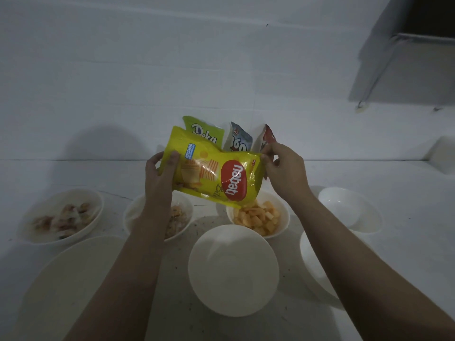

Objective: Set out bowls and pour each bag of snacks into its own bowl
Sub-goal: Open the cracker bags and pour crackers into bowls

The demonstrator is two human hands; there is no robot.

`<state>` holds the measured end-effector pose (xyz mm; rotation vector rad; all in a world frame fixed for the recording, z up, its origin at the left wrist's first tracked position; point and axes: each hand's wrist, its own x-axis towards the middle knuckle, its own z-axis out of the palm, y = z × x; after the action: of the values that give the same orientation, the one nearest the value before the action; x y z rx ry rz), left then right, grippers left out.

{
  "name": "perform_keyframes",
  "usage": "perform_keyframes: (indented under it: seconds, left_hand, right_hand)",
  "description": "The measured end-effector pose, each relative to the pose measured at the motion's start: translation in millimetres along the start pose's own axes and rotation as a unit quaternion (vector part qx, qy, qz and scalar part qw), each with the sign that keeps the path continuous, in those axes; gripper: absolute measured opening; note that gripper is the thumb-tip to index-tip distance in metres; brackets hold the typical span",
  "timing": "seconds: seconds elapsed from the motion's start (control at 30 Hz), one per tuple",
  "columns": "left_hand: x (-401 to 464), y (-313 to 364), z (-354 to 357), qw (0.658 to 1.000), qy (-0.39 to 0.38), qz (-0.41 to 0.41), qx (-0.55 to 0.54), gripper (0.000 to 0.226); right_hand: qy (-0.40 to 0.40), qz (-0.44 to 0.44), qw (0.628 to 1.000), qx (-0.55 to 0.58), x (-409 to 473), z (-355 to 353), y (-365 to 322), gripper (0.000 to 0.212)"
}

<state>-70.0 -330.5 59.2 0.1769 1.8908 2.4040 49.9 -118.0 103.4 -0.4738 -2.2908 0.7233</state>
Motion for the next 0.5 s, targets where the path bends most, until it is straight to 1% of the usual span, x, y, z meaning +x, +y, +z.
perform_keyframes:
  seconds: [0.13, 0.3, 0.43, 0.5]
  left_hand:
    - [0.1, 0.3, -0.3, 1.000, 0.006, 0.000, -0.004, 0.046]
    - [-2.6, 1.2, 0.9, 1.000, 0.012, -0.002, -0.011, 0.049]
    - [-4.8, 1.3, -0.1, 1.000, 0.016, -0.001, -0.016, 0.050]
    - [-7.0, 2.2, 1.1, 1.000, 0.013, -0.005, -0.019, 0.050]
  right_hand:
    - [0.000, -0.002, 1.000, 0.004, 2.6, -1.7, -2.1, 0.013]
    - [0.009, -0.011, 1.000, 0.009, 3.7, -1.0, -6.6, 0.009]
    - [-0.005, -0.009, 1.000, 0.004, 4.3, 0.1, -6.9, 0.009]
    - [0.003, -0.010, 1.000, 0.007, 4.5, 0.1, -7.3, 0.010]
